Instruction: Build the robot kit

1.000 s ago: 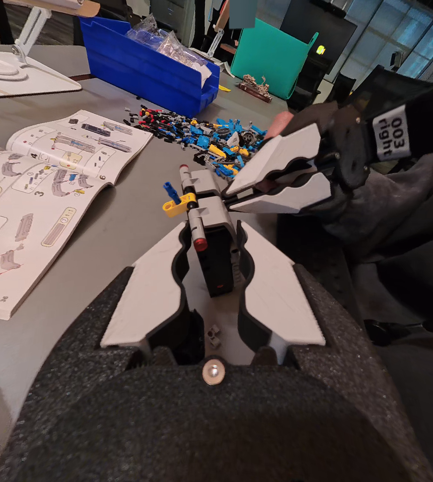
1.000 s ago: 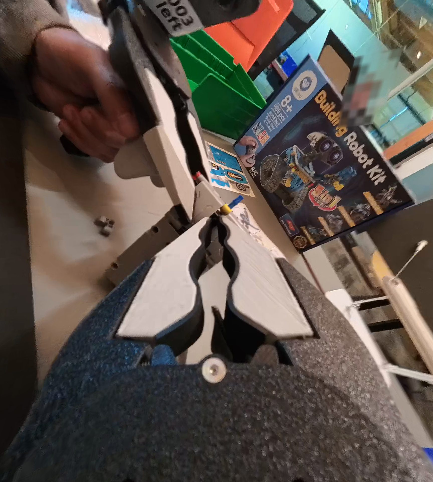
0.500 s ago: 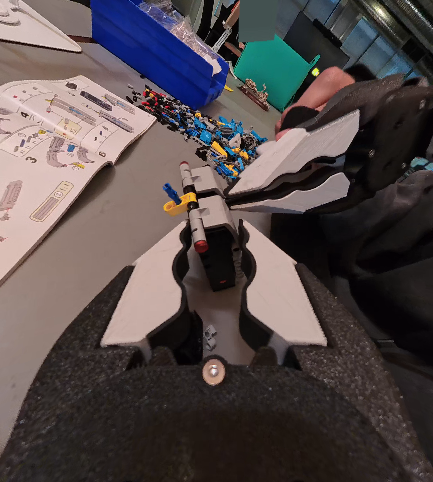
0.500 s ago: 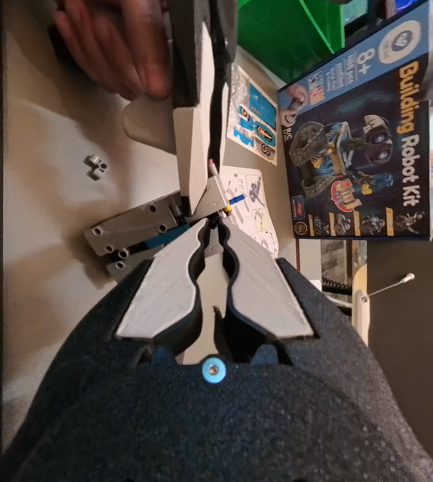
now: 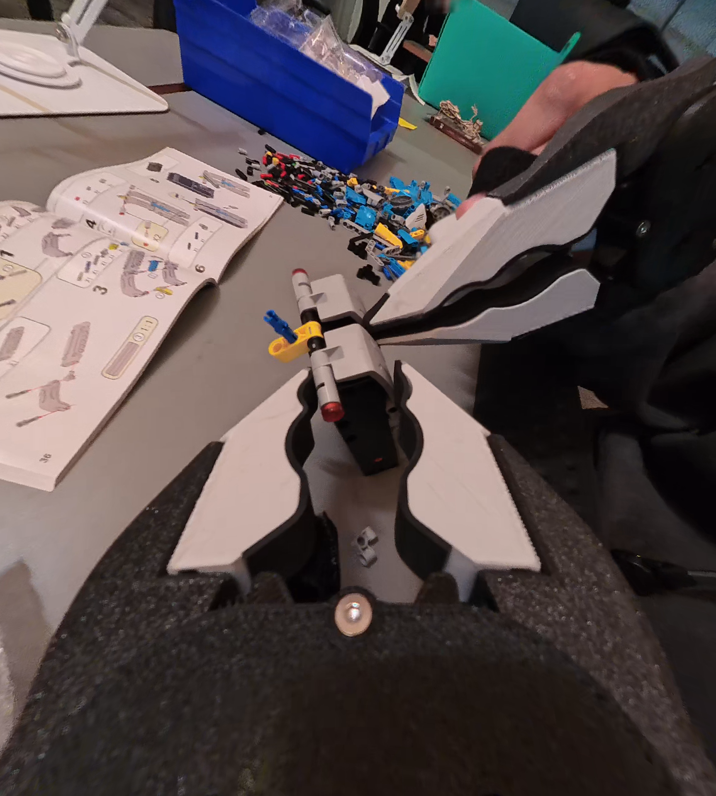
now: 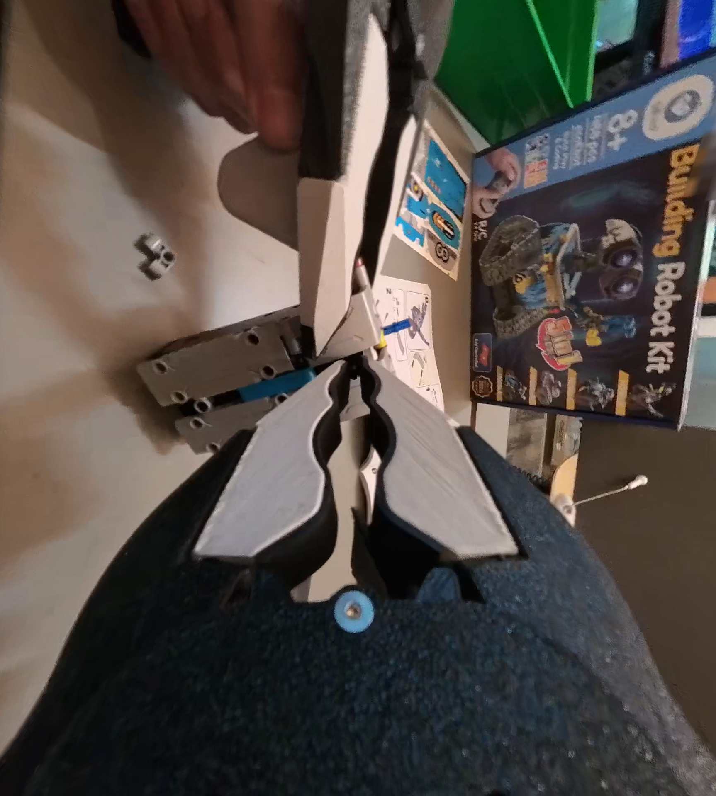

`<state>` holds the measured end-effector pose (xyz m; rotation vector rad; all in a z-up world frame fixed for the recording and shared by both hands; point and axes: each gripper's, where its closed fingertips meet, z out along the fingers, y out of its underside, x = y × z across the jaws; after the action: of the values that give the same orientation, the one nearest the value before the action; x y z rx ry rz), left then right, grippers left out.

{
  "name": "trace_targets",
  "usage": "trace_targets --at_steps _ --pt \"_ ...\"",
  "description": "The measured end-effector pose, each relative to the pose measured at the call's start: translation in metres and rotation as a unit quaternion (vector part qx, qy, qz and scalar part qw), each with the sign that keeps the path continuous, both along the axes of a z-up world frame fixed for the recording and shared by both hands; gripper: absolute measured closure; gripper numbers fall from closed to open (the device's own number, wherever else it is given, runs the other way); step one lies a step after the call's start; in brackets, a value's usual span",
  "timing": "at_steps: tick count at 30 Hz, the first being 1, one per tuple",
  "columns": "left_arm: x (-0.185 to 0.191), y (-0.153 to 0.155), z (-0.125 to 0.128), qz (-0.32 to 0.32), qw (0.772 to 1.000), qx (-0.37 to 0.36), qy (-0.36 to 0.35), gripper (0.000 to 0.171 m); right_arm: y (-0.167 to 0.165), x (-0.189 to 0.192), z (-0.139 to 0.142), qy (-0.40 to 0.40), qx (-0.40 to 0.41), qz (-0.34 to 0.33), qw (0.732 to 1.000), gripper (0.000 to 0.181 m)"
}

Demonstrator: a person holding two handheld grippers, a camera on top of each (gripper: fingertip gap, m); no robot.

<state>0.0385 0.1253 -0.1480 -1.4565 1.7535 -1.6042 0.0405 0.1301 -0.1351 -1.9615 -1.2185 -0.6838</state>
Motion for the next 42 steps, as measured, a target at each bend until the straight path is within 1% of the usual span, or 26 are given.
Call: trace_targets --at_steps 3,7,9,15,18,21,24,26,29,33,37,39,42 --pt "-0.001 0.000 0.002 0.006 0.999 0.039 -0.010 0.139 -0.001 -0.001 0.002 0.017 0.024 -0.018 0.999 0.179" --pt "-0.001 -0.003 0.002 0.006 0.998 0.063 -0.020 0.138 -0.004 -0.001 0.002 0.010 0.019 0.001 1.000 0.178" --pt "0.000 -0.003 0.002 0.008 0.998 0.065 -0.020 0.138 -0.004 0.000 0.003 -0.011 0.020 0.004 1.000 0.178" --pt "0.005 0.002 0.001 0.006 1.000 0.006 -0.004 0.137 0.001 0.003 0.003 0.046 0.023 -0.038 0.998 0.176" --pt "0.005 0.005 0.000 0.004 1.000 -0.024 0.003 0.137 0.004 0.004 0.002 0.056 0.019 -0.043 0.997 0.176" --pt "0.006 0.007 -0.001 0.003 0.999 -0.044 0.010 0.137 0.006 0.005 0.000 0.049 0.016 -0.039 0.998 0.174" --pt "0.006 0.010 -0.003 0.003 0.998 -0.062 0.018 0.137 0.008 0.010 -0.002 0.056 0.015 -0.047 0.997 0.163" --pt "0.006 0.009 -0.004 0.001 0.997 -0.070 0.020 0.137 0.009 0.009 -0.003 0.070 0.010 -0.044 0.997 0.168" --pt "0.006 0.008 -0.005 -0.001 0.997 -0.074 0.023 0.137 0.010 0.008 -0.002 0.061 0.018 -0.034 0.997 0.177" --pt "0.007 0.009 -0.005 -0.001 0.996 -0.082 0.027 0.137 0.012 0.008 -0.002 0.038 0.027 -0.026 0.999 0.177" --pt "0.007 0.008 -0.006 -0.001 0.996 -0.086 0.029 0.137 0.011 0.009 -0.003 0.008 0.010 -0.022 1.000 0.177" --pt "0.008 0.008 -0.007 0.004 0.996 -0.079 0.030 0.137 0.011 0.010 -0.004 -0.031 0.000 -0.027 0.999 0.177" --pt "0.008 0.007 -0.006 0.018 0.998 -0.061 0.027 0.137 0.009 0.011 -0.004 -0.118 -0.023 -0.043 0.992 0.178"
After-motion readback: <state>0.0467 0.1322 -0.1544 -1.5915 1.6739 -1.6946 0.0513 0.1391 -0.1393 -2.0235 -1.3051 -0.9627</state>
